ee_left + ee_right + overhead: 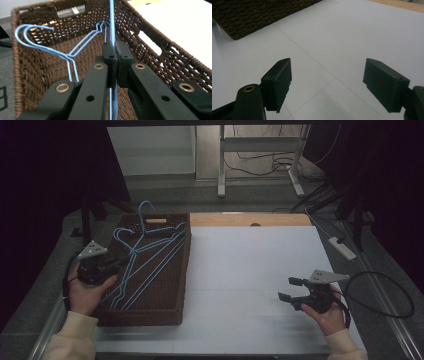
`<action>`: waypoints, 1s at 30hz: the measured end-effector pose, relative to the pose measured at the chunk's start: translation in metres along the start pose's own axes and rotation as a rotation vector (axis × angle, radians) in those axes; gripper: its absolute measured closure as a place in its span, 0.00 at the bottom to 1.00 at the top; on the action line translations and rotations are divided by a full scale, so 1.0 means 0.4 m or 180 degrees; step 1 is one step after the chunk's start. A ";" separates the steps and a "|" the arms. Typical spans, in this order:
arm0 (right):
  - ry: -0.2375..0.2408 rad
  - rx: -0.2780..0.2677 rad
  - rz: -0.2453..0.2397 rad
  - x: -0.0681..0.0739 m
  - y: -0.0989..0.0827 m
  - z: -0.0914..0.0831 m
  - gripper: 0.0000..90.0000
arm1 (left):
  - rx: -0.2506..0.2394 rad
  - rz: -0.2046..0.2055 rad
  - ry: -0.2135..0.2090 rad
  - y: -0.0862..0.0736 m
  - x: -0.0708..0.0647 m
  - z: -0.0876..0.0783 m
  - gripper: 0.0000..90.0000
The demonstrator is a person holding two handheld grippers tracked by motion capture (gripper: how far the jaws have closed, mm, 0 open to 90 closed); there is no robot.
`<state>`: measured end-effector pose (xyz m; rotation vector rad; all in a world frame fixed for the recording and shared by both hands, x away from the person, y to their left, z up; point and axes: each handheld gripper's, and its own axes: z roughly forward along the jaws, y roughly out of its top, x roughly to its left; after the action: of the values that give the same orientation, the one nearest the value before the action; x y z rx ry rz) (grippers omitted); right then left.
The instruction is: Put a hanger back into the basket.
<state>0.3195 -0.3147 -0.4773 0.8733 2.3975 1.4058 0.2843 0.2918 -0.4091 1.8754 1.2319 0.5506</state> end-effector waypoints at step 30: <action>0.0023 0.0043 -0.0026 0.008 0.000 0.007 0.26 | 0.1146 -0.0029 0.0361 -0.052 0.039 0.142 0.83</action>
<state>0.3183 -0.3105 -0.4784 0.8620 2.4160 1.3937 0.3203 0.2880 -0.4601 2.1575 1.4918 0.4577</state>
